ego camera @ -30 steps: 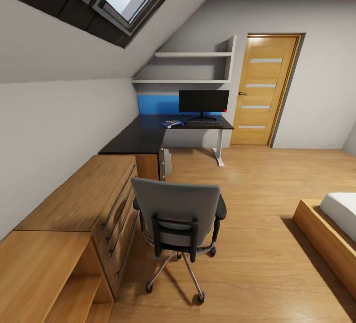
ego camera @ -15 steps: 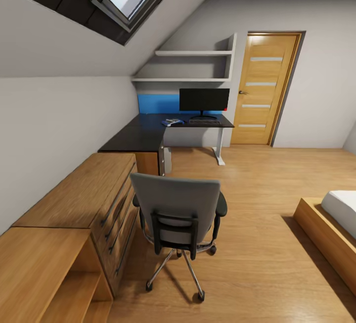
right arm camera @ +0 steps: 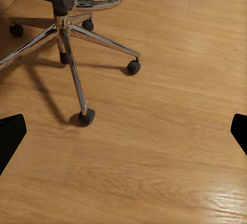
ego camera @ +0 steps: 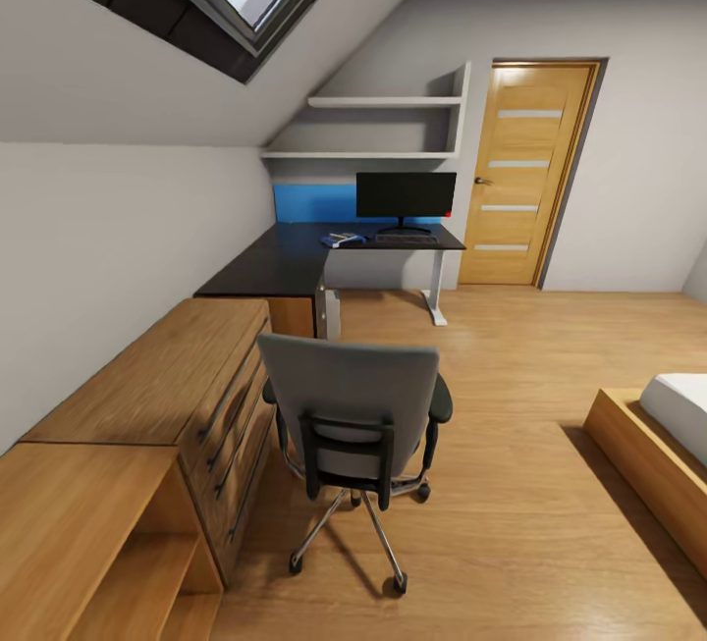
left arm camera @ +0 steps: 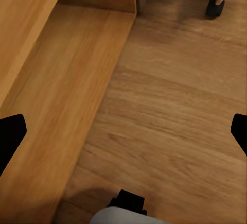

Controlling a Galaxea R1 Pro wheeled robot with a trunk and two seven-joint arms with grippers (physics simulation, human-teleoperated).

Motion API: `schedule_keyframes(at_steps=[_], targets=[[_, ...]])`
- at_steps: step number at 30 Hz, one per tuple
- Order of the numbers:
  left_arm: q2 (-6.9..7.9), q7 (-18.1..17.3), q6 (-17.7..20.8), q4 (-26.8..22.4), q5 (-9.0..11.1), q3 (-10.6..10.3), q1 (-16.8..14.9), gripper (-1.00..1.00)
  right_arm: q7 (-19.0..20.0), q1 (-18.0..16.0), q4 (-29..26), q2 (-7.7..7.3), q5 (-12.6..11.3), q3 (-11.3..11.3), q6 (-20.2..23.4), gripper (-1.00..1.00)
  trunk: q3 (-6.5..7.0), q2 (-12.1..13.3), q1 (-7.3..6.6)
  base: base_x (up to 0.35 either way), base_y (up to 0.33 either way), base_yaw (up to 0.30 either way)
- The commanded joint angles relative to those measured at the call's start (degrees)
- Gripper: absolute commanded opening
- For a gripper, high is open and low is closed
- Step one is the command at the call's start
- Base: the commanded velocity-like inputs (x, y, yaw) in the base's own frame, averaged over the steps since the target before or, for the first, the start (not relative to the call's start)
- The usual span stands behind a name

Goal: In the bedroom, organize the workspace by keeping the computer under the desk, ensuring the monitor is on the desk, placing the keyboard on the desk next to the monitor, placing the mouse on the desk next to the keyboard, moving the folder from the swivel chair onto the desk next to the mouse, stacking the notebook on top of the folder with the pen on top of the notebook, and positioning the swivel chair next to the desk.

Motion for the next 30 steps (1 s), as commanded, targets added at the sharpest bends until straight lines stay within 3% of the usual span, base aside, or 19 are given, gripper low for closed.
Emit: schedule_keyframes(at_steps=[1, 13, 14, 15, 16, 21, 24, 30], targets=[[0.05, 0.4, -0.1, -0.1, 0.4, -0.5, 0.0, 1.0, -0.6, -0.1, 0.1, 0.0, 0.4, 0.3, -0.1, 1.0, -0.23, -0.4, 0.23, 0.0, 0.0, 0.0], [0.11, 0.4, 0.0, -0.3, 0.3, -0.6, 0.0, 1.0, -0.6, -0.1, 0.1, -0.04, 0.5, 0.3, 0.1, 1.0, -2.38, -5.3, 2.86, 0.0, 0.0, 0.0], [0.02, 0.4, 3.0, -3.6, 0.3, -0.6, -0.1, 1.0, -0.6, -0.1, -0.8, -0.21, 0.5, 0.2, 5.0, 1.0, -2.56, -5.7, 3.08, 0.0, 0.0, 0.0], [0.14, 0.4, 11.5, -9.4, 0.3, -0.5, -0.8, 1.0, -0.8, -0.1, -7.6, -0.05, 0.3, 0.1, 12.9, 1.0, -2.74, -6.1, 3.3, 0.0, 0.0, 0.0], [0.24, 0.4, 13.8, -10.9, 0.3, -0.5, -1.6, 1.0, -0.9, -0.1, -9.9, -0.04, 0.3, 0.1, 15.6, 1.0, -2.92, -6.5, 3.52, 0.0, 0.0, 0.0], [0.27, 0.4, 19.3, -14.3, 0.2, -0.5, -5.2, 1.0, -1.1, -0.3, -16.4, -0.01, -0.5, 0.0, 22.8, 1.0, -3.82, -8.5, 4.62, 0.0, 0.0, 0.0], [0.16, 0.4, 24.8, -15.3, 0.2, -0.5, -10.0, 1.0, -1.9, -1.4, -19.2, 0.03, -3.8, -0.2, 27.3, 1.0, -4.36, -9.7, 5.28, 0.0, 0.0, 0.0], [-0.22, 0.2, 33.4, -15.7, 0.3, -0.5, -17.0, 1.0, -2.5, -5.4, -20.0, 0.16, -9.7, -0.3, 30.9, 1.0, -5.44, -12.1, 6.6, 0.0, 0.0, 0.0]])
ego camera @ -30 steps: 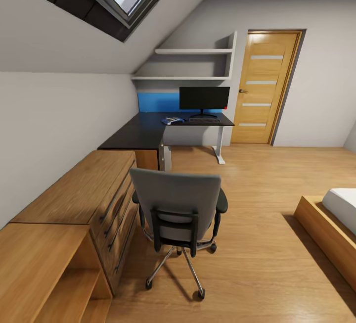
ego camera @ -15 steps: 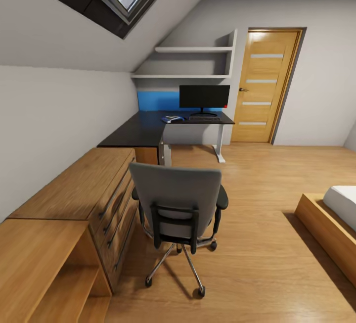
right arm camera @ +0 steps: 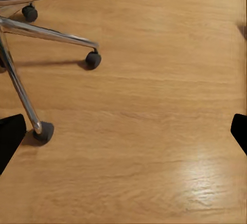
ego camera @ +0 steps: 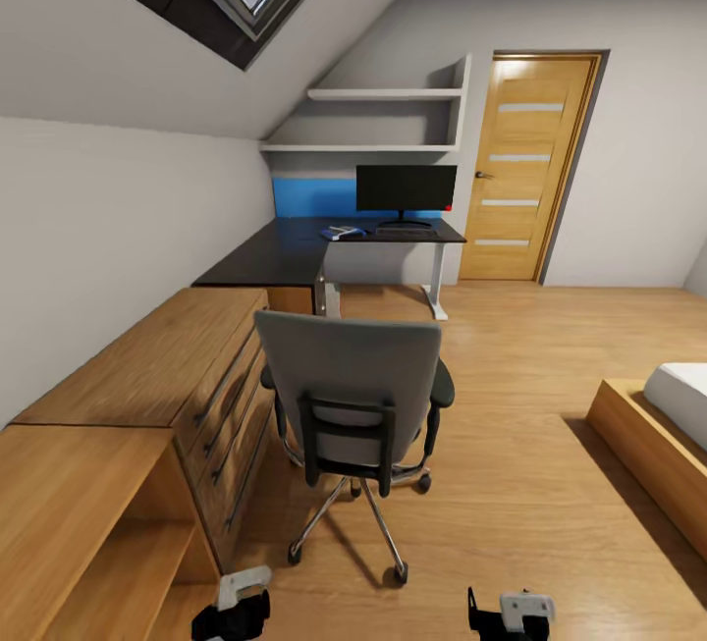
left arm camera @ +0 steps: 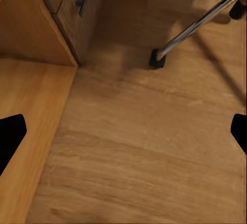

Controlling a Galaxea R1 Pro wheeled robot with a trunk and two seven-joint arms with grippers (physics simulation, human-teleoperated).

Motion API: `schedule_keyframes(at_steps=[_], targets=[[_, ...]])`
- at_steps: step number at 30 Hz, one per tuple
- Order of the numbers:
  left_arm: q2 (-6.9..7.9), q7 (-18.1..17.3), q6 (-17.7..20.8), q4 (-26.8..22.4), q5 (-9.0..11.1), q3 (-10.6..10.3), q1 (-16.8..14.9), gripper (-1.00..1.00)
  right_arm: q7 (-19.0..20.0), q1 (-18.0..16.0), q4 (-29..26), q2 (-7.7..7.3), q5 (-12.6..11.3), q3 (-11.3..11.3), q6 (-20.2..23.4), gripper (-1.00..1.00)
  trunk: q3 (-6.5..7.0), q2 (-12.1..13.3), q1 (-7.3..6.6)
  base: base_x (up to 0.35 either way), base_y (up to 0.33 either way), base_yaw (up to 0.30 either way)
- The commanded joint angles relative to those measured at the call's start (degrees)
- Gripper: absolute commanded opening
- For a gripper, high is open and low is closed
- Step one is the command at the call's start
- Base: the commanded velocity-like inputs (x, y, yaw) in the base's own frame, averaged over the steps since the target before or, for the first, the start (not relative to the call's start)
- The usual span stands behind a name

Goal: In the bedroom, organize the workspace by keeping the computer under the desk, ensuring the monitor is on the desk, placing the keyboard on the desk next to the monitor, placing the mouse on the desk next to the keyboard, moving the folder from the swivel chair onto the desk next to the mouse, stacking the notebook on top of the folder with the pen on top of the notebook, and positioning the swivel chair next to the desk.

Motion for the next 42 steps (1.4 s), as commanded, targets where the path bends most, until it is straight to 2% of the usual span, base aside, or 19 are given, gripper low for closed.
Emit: schedule_keyframes(at_steps=[1, 5, 6, 8, 11, 16, 17, 23, 24, 30, 36, 42], targets=[[-0.28, 0.4, 2.5, -0.1, 0.5, -0.3, -2.2, 1.0, -0.6, -1.7, 0.0, 0.05, -1.8, 0.5, 1.2, 1.0, -0.25, -0.4, 0.22, 0.0, 0.0, 0.0], [-1.06, 0.3, 5.1, 0.0, 0.5, -0.3, -6.0, 1.0, -0.7, -5.1, 0.2, 0.16, -5.0, 0.4, 4.2, 1.0, -0.97, -2.0, 1.1, 0.0, 0.0, 0.0], [-1.42, 0.3, 6.3, 0.3, 0.5, -0.3, -8.7, 1.0, -0.7, -7.6, 0.2, 0.19, -6.7, 0.4, 6.7, 1.0, -1.15, -2.4, 1.32, 0.0, 0.0, 0.0], [-1.7, 0.3, 7.4, 0.7, 0.6, -0.3, -10.4, 1.0, -0.7, -9.3, 0.3, 0.2, -7.4, 0.4, 8.4, 1.0, -1.51, -3.3, 1.76, 0.0, 0.0, 0.0], [-2.47, 0.2, 11.2, 2.7, 0.6, -0.3, -15.2, 1.0, -0.8, -14.8, 1.9, 0.18, -8.5, 0.4, 13.6, 1.0, -2.05, -4.5, 2.42, 0.0, 0.0, 0.0], [-2.7, 0.1, 12.6, 4.5, 0.6, -0.3, -18.6, 1.0, -0.8, -20.1, 4.8, 0.15, -8.8, 0.4, 16.5, 1.0, -2.94, -6.5, 3.51, 0.0, 0.0, 0.0], [-2.72, 0.1, 12.9, 5.8, 0.7, -0.3, -20.0, 1.0, -0.8, -22.3, 5.9, 0.27, -9.0, 0.4, 18.7, 1.0, -3.12, -6.9, 3.73, 0.0, 0.0, 0.0], [-2.67, -0.3, 12.9, 8.1, 2.2, -0.2, -20.8, 1.0, -0.7, -23.5, 5.5, 0.6, -9.2, 0.3, 24.5, 1.0, -4.2, -9.3, 5.05, 0.0, 0.0, 0.0], [-2.76, -2.2, 12.2, 10.2, 4.7, -0.2, -21.0, 1.0, -0.5, -23.7, 4.8, 0.72, -11.1, -0.6, 26.2, 1.0, -4.38, -9.7, 5.27, 0.0, 0.0, 0.0], [-2.63, -3.8, 9.4, 11.3, 6.0, -0.2, -21.1, 1.0, -0.4, -23.9, 4.7, 0.99, -14.5, -1.4, 25.8, 1.0, -5.46, -12.1, 6.59, 0.0, 0.0, 0.0], [-1.54, -4.0, 8.6, 11.4, 6.2, -0.2, -21.1, 1.0, -0.5, -23.8, 4.6, 1.97, -15.0, -1.5, 23.8, 1.0, -6.53, -14.5, 7.91, 0.0, 0.0, 0.0], [-1.11, -4.0, 8.4, 11.4, 6.2, -0.3, -21.1, 1.0, -0.4, -23.8, 4.5, 2.06, -15.1, -1.6, 21.0, 1.0, -7.61, -16.9, 9.23, 0.0, 0.0, 0.0]])
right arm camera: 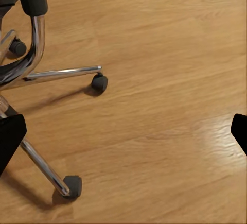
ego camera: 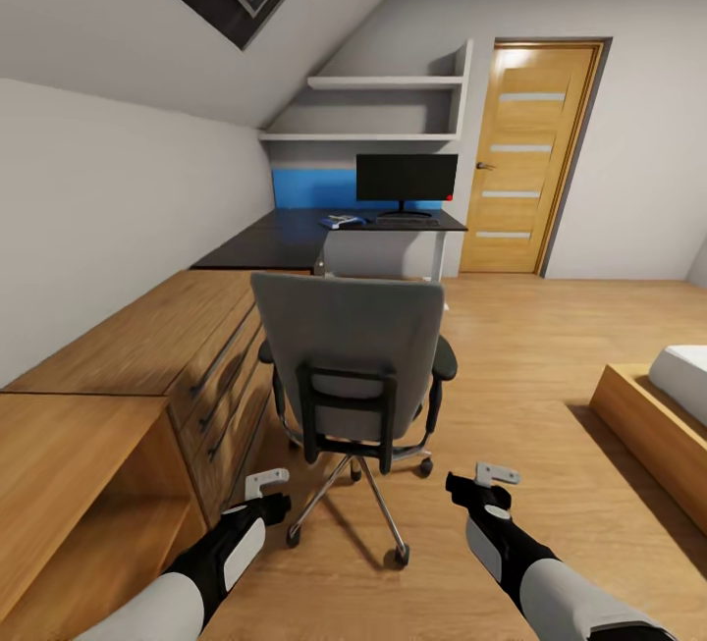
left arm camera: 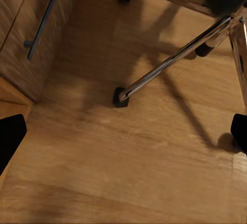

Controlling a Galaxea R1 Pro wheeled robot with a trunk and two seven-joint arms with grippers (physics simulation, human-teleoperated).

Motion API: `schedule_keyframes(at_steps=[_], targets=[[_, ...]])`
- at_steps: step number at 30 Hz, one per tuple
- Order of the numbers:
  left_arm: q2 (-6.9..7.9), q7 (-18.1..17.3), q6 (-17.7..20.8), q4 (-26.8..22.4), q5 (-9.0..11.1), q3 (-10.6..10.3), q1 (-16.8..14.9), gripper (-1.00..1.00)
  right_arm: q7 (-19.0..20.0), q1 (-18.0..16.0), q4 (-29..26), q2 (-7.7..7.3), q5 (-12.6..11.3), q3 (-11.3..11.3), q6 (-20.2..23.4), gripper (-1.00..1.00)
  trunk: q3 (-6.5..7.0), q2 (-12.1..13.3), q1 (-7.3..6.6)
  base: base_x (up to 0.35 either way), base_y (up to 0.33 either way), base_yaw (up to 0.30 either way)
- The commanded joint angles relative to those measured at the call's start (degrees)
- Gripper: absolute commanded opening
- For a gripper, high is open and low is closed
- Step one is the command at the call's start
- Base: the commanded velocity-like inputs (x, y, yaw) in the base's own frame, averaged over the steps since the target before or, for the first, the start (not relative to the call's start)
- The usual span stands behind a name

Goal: In the bedroom, organize the workspace by keeping the computer under the desk, ensuring the monitor is on the desk, placing the keyboard on the desk next to the monitor, placing the mouse on the desk next to the keyboard, moving the folder from the swivel chair onto the desk next to the mouse, stacking the notebook on top of the folder with the pen on top of the notebook, and positioning the swivel chair next to the desk.

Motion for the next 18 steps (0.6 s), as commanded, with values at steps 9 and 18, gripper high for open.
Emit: schedule_keyframes(at_steps=[9, 18], targets=[[-0.03, 0.5, -0.8, 0.0, 0.5, -0.6, 0.0, 1.0, -0.3, 0.0, 0.1, -0.06, -0.5, 0.5, -1.5, 1.0, -1.68, -3.6, 1.97, 0.0, 0.0, 0.0], [-0.04, 0.5, -1.1, 0.0, 0.6, -0.6, 0.0, 1.0, -0.2, 0.1, 0.1, 0.15, -0.3, 0.6, -1.6, 1.0, -3.29, -7.3, 3.95, 0.0, 0.0, 0.0]])
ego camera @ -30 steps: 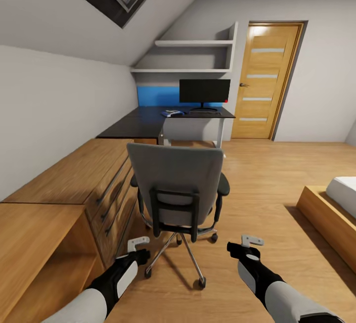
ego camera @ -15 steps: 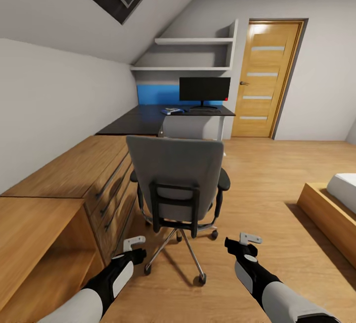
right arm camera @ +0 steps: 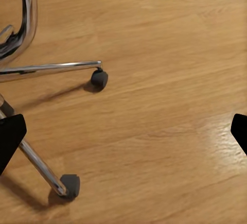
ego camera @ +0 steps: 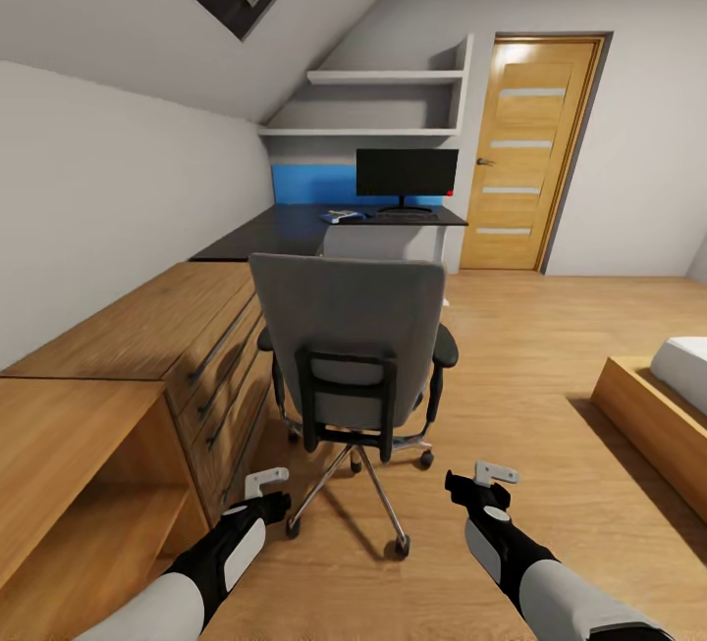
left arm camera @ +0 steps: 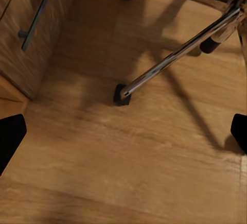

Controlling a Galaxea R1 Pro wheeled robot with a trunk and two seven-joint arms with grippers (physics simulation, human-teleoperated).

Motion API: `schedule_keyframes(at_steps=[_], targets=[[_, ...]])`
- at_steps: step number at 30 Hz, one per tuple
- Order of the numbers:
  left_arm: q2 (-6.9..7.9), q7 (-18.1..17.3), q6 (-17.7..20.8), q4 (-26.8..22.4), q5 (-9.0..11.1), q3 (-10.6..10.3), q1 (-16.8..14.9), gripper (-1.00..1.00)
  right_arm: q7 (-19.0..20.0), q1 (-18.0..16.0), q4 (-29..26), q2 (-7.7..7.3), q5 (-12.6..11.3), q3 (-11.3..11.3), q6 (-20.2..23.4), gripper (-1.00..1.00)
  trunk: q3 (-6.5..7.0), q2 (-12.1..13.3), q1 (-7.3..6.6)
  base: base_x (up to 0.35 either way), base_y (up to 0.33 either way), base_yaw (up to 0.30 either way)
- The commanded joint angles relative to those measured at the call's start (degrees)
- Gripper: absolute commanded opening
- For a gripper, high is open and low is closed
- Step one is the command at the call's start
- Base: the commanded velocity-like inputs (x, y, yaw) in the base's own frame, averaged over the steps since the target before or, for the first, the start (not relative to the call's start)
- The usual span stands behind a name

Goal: In the bedroom, organize the workspace by keeping the computer under the desk, ensuring the monitor is on the desk, placing the keyboard on the desk next to the monitor, placing the mouse on the desk next to the keyboard, moving the folder from the swivel chair onto the desk next to the mouse, stacking the notebook on top of the folder with the pen on top of the notebook, and positioning the swivel chair next to the desk.

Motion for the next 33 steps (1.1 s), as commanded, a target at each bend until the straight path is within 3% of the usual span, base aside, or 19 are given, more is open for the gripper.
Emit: schedule_keyframes(at_steps=[1, 8, 15, 33], targets=[[0.04, 0.5, 0.2, -0.1, 0.5, -0.5, 0.0, 1.0, -0.3, 0.0, 0.0, 0.0, -0.6, 0.5, -0.2, 1.0, -0.24, -0.4, 0.22, 0.0, 0.0, 0.0], [0.03, 0.6, 0.2, 0.0, 0.5, -0.5, 0.0, 1.0, -0.4, 0.0, -0.2, 0.17, -0.8, 0.5, -0.3, 1.0, -1.5, -3.2, 1.75, 0.0, 0.0, 0.0], [0.0, 0.6, 0.2, 0.0, 0.5, -0.5, 0.0, 1.0, -0.6, 0.0, 0.1, 0.21, -0.8, 0.5, -4.2, 1.0, -2.75, -6.1, 3.29, 0.0, 0.0, 0.0], [-0.01, 0.6, 0.2, 0.0, 0.4, -0.5, 0.0, 1.0, -0.6, 0.0, 0.1, 0.27, -0.5, 0.6, -5.2, 1.0, -5.98, -13.3, 7.24, 0.0, 0.0, 0.0]])
